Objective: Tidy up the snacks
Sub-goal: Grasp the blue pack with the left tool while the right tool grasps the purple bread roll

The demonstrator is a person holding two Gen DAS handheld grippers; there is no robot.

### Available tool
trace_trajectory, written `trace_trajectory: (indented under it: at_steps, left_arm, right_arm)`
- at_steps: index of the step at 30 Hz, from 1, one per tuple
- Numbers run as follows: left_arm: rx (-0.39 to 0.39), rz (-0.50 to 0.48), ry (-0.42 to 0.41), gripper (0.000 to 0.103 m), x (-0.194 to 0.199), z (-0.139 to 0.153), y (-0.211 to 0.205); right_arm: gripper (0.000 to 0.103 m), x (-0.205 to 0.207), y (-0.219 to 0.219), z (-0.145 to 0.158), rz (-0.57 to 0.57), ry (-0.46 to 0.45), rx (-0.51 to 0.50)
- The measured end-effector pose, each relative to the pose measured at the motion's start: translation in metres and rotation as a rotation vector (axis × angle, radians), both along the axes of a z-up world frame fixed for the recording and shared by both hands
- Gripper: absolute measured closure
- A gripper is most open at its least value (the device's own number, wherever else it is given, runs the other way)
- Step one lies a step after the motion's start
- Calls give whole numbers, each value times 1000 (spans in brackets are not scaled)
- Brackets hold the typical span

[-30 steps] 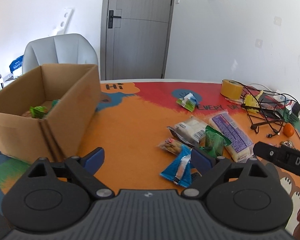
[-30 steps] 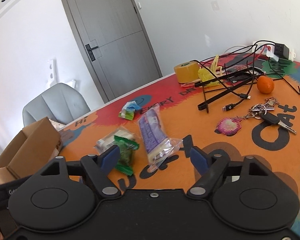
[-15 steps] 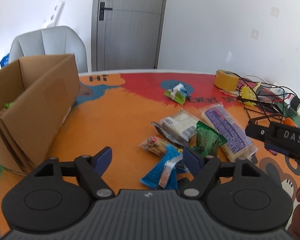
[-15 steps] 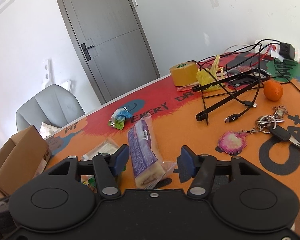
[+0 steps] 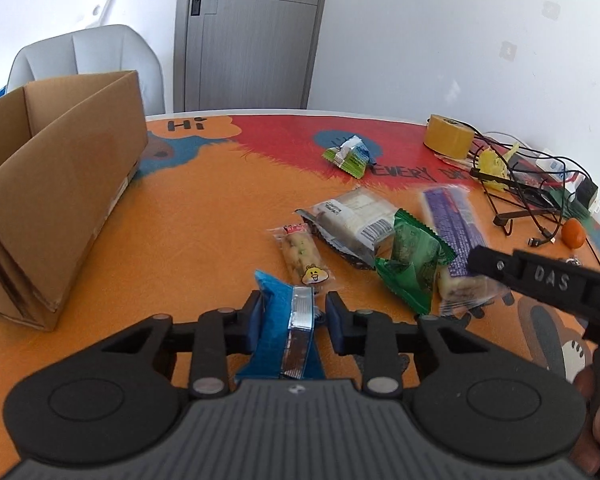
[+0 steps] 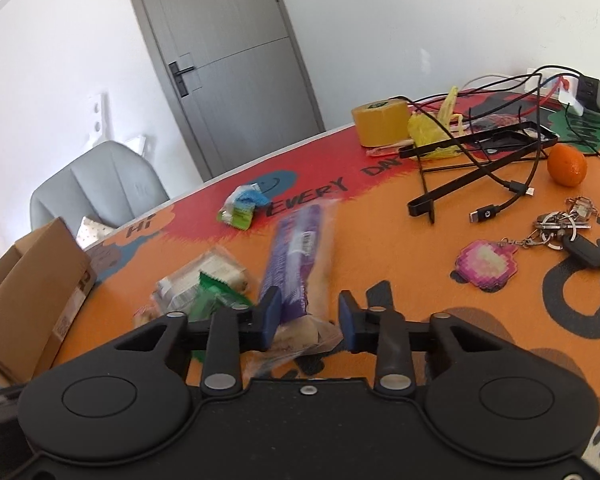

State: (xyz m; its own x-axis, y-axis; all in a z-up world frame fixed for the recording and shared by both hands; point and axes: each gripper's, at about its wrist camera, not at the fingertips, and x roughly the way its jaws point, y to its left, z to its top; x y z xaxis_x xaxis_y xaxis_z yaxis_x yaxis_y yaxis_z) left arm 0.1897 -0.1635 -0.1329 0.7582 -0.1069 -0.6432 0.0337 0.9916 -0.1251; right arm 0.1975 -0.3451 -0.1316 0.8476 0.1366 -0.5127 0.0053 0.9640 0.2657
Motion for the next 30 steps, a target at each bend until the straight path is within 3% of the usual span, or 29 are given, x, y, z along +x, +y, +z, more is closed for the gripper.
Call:
trace_trajectory:
  at_steps: [1,14,17,21,22,30]
  left_arm:
    - [0,6,1,72,-1,0,1]
    - [-28,35,-24,72,-18,11,19]
    - [-30,39,-41,72,-22,15,21]
    - [-40,54,-49,72,-23,17,26]
    - [-41,56,-48,72,-24,17,27]
    - [-52,83,-46,72,-20,17,39]
  right_arm:
    - [87,-2,1,1,7,0,-2]
    - [88,-40,4,11,19,24,-55]
    - [82,-49,3,17,-5,26,-74]
    - [37,-49,10,19,4,12,-120]
    - [33,-48,13,19,3,8,-134]
    - [33,-26,31,8,1,34,-215]
